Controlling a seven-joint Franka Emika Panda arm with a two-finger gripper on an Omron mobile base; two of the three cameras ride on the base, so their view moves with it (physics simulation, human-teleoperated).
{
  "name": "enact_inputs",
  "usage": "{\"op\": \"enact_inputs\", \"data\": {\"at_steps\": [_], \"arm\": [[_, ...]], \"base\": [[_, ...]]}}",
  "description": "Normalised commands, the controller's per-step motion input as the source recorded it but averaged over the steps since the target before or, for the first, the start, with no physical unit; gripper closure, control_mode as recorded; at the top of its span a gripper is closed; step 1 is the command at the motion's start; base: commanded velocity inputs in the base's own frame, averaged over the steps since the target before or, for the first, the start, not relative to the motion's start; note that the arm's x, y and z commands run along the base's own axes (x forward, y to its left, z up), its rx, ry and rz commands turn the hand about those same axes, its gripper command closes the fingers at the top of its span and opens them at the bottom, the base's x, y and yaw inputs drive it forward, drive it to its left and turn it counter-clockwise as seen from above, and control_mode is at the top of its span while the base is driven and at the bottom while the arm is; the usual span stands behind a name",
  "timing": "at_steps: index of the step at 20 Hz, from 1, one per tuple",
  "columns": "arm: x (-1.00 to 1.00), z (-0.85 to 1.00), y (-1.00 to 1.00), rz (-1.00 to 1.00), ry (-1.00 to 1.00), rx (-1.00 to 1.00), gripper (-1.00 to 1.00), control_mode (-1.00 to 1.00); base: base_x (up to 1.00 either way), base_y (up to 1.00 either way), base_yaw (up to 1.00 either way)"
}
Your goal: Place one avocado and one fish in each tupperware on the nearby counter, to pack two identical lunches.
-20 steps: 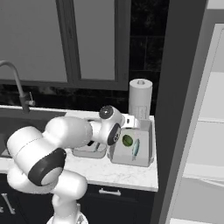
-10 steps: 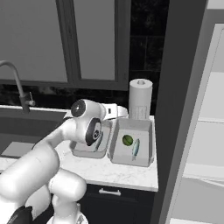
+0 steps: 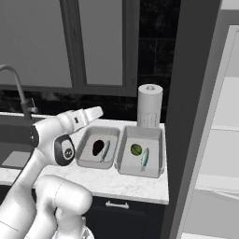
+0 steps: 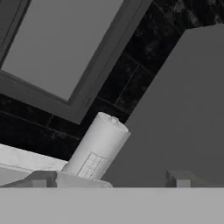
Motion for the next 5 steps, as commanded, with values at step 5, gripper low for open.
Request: {"op": "enact_inputs", "data": {"at_steps": [5], "arm": [[-0.41, 1.0, 0.71, 0.0, -0.18, -0.07, -1.0, -1.0]], "base": [[0.0, 0.0, 0.0]]}}
